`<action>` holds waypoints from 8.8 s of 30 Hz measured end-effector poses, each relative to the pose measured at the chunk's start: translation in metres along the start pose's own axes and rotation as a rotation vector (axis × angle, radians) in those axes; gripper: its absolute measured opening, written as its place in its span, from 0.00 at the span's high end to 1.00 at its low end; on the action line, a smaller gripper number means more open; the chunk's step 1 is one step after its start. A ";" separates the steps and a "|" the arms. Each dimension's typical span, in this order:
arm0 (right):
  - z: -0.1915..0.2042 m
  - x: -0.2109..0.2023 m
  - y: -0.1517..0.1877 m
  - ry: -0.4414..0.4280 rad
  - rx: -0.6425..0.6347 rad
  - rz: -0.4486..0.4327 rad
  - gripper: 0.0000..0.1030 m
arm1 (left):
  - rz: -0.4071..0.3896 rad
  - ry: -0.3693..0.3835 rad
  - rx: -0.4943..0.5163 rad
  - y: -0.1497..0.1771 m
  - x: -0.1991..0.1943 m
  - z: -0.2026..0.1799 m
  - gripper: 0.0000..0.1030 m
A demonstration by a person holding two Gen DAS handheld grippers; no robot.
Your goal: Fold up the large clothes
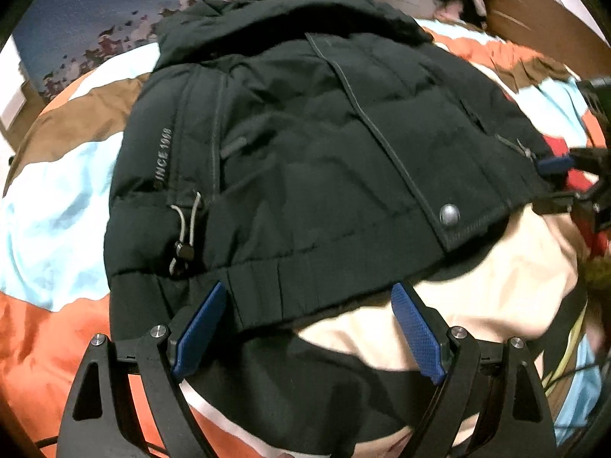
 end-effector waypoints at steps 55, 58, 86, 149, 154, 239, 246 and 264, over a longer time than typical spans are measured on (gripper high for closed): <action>-0.007 -0.056 -0.120 -0.131 0.061 -0.249 0.79 | -0.115 -0.290 0.126 0.001 0.013 0.008 0.57; -0.009 -0.056 -0.123 -0.137 0.075 -0.251 0.80 | -0.133 -0.291 0.149 0.003 0.011 0.006 0.57; 0.000 -0.131 -0.036 -0.066 -0.015 -0.417 0.93 | -0.432 -0.130 -0.025 -0.015 -0.122 -0.004 0.96; -0.183 0.014 -0.400 0.289 -0.072 -0.500 0.89 | -0.474 -0.314 -0.129 -0.393 0.061 0.107 0.94; -0.185 0.003 -0.394 0.251 -0.053 -0.527 0.70 | -0.485 -0.315 -0.171 -0.388 0.051 0.102 0.69; -0.251 0.020 -0.331 0.274 0.119 -0.485 0.00 | -0.474 -0.170 -0.407 -0.361 0.074 0.154 0.01; -0.273 0.000 -0.311 0.348 0.158 -0.521 0.00 | -0.464 -0.216 -0.453 -0.341 0.062 0.187 0.01; -0.314 0.037 -0.278 0.063 0.304 -0.346 0.00 | -0.290 -0.099 -0.501 -0.315 0.087 0.218 0.01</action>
Point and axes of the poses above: each gripper's, at about its wrist camera, not at the fingertips, and x roughly the way its jaws point, z to its left, y to its underside, the point moved 4 cm from there along x, roughly the way its jaws point, and after that the axes turned 8 degrees about -x, right-handed, at the moved point
